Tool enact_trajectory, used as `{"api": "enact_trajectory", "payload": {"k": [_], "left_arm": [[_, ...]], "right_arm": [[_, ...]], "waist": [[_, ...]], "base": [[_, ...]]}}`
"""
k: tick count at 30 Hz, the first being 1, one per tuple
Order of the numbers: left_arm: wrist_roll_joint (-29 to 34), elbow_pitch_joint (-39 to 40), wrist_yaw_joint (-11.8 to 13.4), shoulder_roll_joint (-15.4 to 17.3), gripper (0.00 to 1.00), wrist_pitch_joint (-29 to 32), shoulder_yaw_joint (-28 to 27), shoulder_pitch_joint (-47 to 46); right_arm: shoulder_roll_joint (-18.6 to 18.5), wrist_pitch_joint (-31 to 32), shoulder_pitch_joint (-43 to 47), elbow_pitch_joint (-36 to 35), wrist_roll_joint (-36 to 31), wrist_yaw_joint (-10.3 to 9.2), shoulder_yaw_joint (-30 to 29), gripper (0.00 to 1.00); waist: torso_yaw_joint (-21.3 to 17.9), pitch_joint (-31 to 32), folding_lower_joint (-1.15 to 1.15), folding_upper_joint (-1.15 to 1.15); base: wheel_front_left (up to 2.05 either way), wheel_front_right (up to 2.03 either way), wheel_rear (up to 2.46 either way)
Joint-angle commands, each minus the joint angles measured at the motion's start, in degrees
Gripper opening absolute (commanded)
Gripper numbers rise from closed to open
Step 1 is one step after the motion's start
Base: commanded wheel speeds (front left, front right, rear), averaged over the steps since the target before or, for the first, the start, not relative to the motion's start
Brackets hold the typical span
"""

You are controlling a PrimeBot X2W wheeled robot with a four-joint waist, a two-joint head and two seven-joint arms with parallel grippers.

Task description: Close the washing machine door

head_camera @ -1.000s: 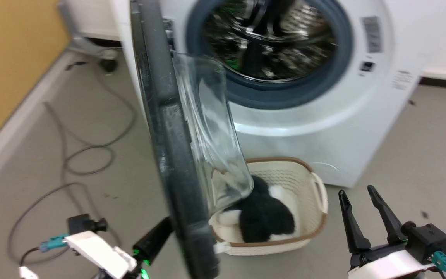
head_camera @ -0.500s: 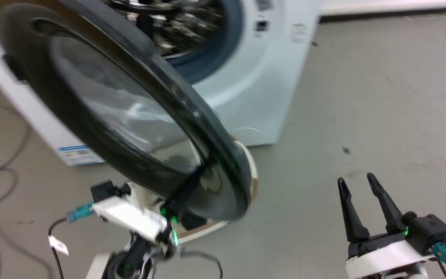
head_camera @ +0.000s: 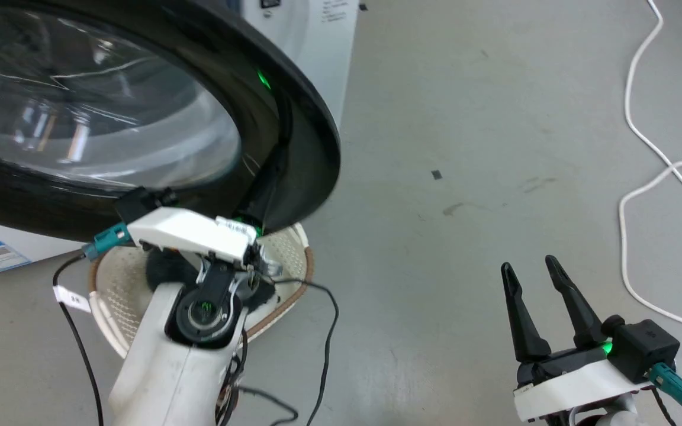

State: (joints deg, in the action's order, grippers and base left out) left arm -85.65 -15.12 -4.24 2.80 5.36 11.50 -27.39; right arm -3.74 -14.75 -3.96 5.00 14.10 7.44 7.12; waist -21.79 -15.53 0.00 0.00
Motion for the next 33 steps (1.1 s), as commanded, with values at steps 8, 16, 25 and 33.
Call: {"api": "enact_trajectory", "payload": {"k": [8,16,25,33], "left_arm": [[-2.8,-7.8,-2.3,0.1,0.00,-3.8,4.1,-4.8],[4.8,-9.2,-3.1,1.9,0.00,-6.4,9.9,-0.2],[34.0,-3.2,-0.2,16.5,0.00,-18.6,20.7,8.1],[51.3,8.4,8.7,19.9,0.00,-20.3,13.6,14.1]], "right_arm": [[0.6,-0.2,-0.4,-0.1,-0.2,0.05,0.1,1.00],[-0.3,-0.2,0.7,0.4,-0.7,0.05,-0.5,1.00],[-1.6,-0.2,3.3,0.4,-0.9,0.05,-1.0,1.00],[-2.3,-0.2,5.2,0.1,-0.8,0.05,-1.4,1.00]], "waist": [[2.2,1.6,0.00,0.00],[7.8,5.7,0.00,0.00],[15.9,11.4,0.00,0.00],[20.3,13.9,0.00,0.00]], "base": [[0.00,0.00,0.00],[0.00,0.00,0.00],[0.00,0.00,0.00],[0.00,0.00,0.00]]}}
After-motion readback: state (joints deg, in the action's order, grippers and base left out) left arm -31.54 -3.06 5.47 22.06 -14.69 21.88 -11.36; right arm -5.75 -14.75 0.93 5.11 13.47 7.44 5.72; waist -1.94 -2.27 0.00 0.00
